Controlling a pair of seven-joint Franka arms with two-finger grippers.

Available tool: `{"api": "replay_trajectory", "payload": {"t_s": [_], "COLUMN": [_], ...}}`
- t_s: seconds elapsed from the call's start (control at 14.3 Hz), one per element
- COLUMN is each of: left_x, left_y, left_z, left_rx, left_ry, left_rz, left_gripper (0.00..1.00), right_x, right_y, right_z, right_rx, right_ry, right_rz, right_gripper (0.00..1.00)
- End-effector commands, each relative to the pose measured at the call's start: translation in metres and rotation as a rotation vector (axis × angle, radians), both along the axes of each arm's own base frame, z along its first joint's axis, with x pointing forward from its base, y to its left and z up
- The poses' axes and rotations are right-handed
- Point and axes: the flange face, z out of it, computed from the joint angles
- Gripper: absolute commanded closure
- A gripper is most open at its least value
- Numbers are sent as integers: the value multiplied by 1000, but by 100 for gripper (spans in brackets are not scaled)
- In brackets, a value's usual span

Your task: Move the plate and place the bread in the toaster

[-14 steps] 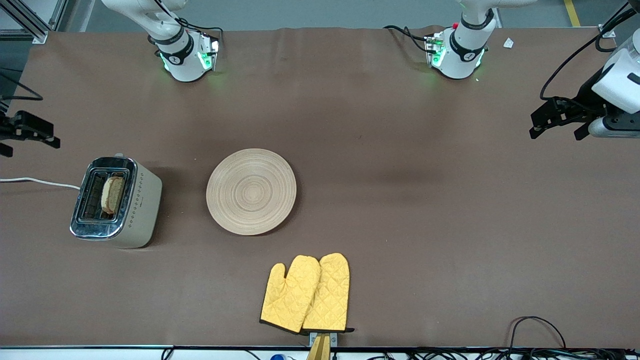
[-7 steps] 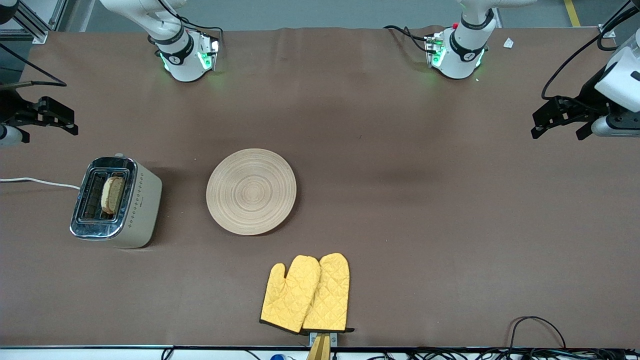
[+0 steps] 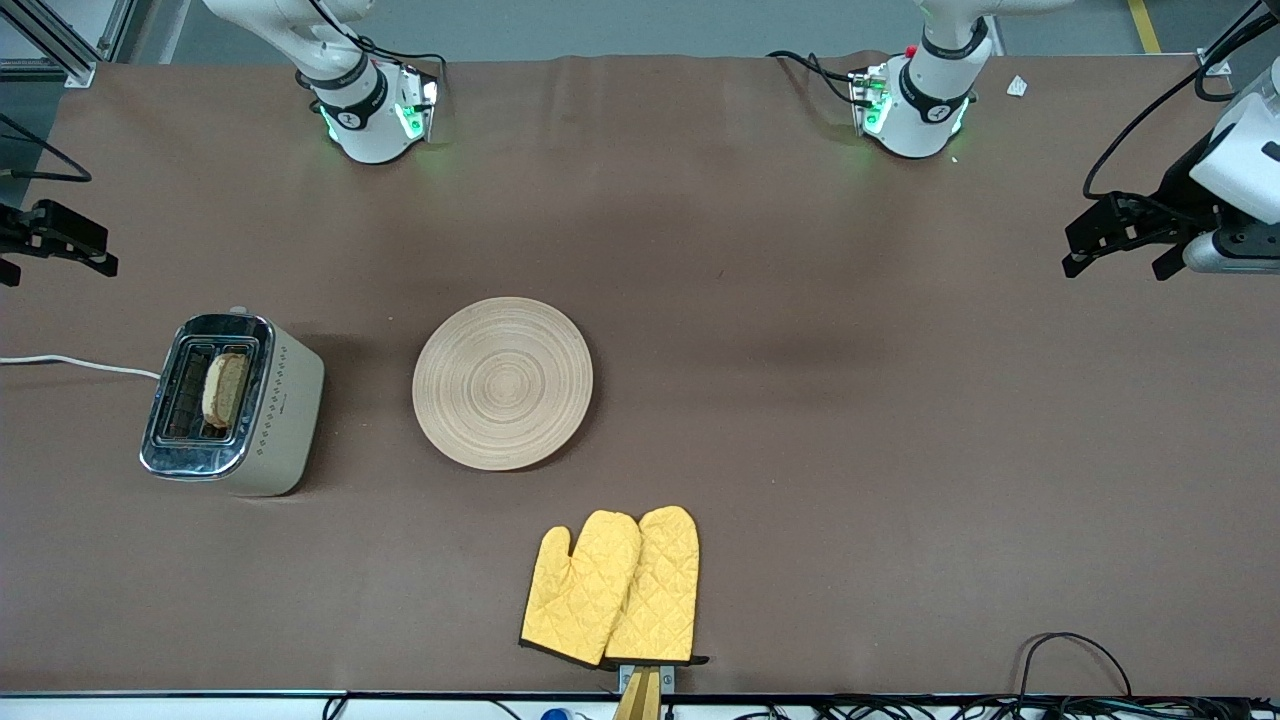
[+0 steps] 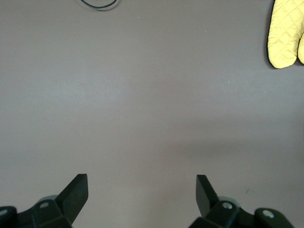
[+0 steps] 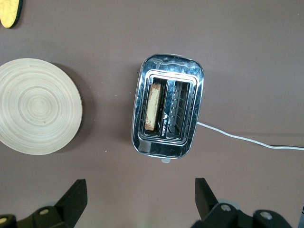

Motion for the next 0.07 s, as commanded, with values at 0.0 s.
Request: {"api": "replay_trajectory", "payload": {"t_s": [0.0], "left_x": [3], "left_y": [-1], "left_z": [5], "left_rx": [-5], "left_ry": [-4], "left_rz": [10], "left_gripper": [0], "right_x": [-7], "right_y": [4], "right_z": [1], "right_rx": [-9], "right_ry": [-10], "right_rz": [2], "right_gripper": [0]}}
